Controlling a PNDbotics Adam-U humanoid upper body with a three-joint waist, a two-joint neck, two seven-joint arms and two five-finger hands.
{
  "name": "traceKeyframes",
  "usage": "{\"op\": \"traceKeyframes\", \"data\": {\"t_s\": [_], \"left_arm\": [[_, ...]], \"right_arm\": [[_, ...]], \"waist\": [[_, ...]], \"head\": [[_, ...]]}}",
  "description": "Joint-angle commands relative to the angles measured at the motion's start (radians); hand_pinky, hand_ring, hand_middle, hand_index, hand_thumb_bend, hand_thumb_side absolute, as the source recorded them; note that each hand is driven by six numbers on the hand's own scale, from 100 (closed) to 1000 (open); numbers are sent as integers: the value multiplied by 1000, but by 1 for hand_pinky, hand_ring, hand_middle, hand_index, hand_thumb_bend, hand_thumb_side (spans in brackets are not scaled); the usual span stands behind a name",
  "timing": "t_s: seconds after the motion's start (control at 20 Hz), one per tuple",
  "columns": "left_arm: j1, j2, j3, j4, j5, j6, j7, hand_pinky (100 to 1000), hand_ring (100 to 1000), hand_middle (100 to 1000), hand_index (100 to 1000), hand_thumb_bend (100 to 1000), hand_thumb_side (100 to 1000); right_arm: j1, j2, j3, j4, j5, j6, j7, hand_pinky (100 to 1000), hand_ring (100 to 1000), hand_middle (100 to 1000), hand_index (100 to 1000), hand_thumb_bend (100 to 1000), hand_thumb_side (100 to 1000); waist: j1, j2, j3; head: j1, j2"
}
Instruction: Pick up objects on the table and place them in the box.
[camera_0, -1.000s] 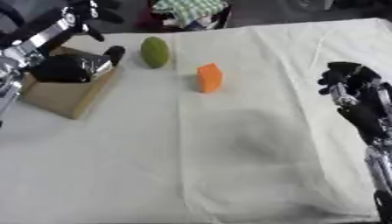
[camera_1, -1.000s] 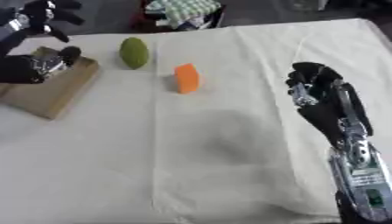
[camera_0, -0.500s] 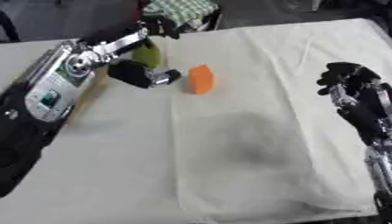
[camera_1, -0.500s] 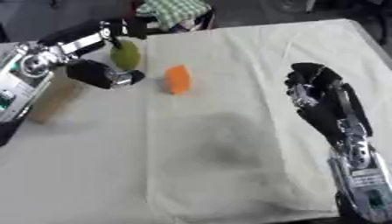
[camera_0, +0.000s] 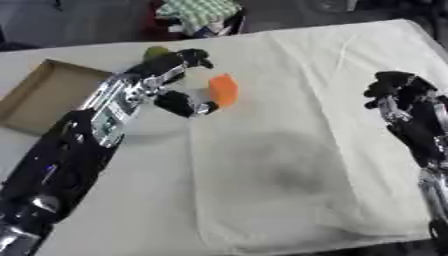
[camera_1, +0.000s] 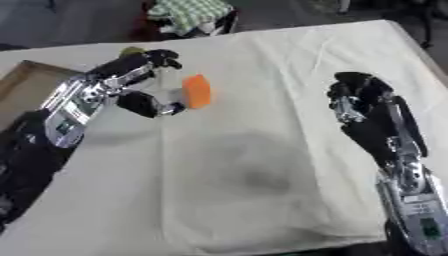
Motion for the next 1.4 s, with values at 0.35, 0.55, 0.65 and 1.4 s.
{"op": "traceKeyframes", "data": {"t_s": [0.35,0.55,0.65,1.4], "left_arm": [[-31,-74,87,124,-132,4,180,748,897,955,899,449,469],[-41,-90,111,154,-173,5,239,750,895,949,898,443,461],[-45,-95,121,164,-188,10,260,750,895,949,898,441,461],[-48,-112,169,203,-220,75,350,730,872,927,887,406,450]], "right_arm": [[-16,-14,10,-10,-9,-1,13,597,661,596,734,100,399],[-18,-13,13,-9,-9,-2,16,597,661,596,734,100,400],[-18,-13,14,-9,-9,-2,18,597,661,596,734,100,401],[-21,-9,19,-5,-8,-1,30,598,662,596,735,100,407]], "waist": [[-6,-11,-21],[-6,-8,-29],[-6,-6,-32],[-10,0,-43]], "head": [[24,5],[28,5],[30,5],[35,5]]}}
